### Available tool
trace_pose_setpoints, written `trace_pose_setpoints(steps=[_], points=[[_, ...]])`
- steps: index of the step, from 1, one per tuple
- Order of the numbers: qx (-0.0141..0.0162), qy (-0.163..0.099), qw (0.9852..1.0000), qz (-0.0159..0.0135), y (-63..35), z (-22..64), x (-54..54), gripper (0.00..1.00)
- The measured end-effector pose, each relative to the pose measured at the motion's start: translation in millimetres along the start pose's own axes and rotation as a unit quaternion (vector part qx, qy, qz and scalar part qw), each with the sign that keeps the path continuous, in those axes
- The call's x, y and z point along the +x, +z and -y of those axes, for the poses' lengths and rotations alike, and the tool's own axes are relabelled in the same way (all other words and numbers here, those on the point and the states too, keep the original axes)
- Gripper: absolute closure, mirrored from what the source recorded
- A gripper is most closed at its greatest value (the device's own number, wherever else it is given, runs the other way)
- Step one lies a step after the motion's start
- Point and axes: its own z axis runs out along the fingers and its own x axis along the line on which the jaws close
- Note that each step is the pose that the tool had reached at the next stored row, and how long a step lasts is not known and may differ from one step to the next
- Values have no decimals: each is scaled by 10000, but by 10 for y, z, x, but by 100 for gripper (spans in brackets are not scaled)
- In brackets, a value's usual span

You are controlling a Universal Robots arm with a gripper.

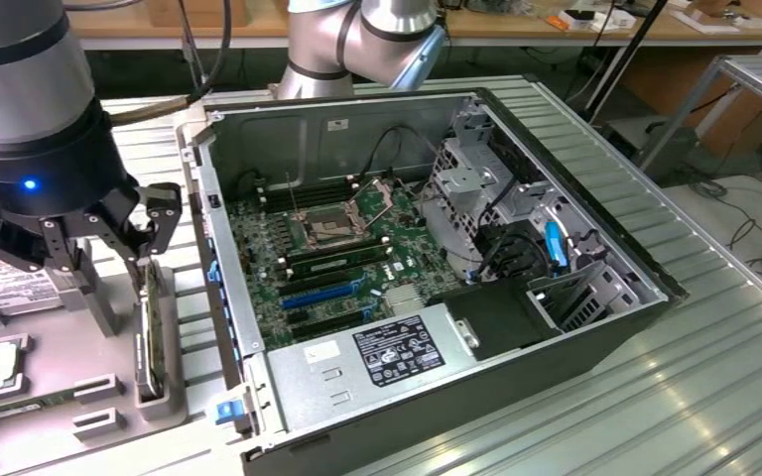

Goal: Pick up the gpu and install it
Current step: 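Pick up the gpu and move the gpu toward the slot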

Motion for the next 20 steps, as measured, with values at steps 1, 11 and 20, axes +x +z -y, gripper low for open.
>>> trace_pose_setpoints(steps=[1,11,20], points=[[0,0,10000,0,21,2,0,56],[1,0,10000,0,243,29,-4,56],[0,0,10000,0,463,88,-15,56]])
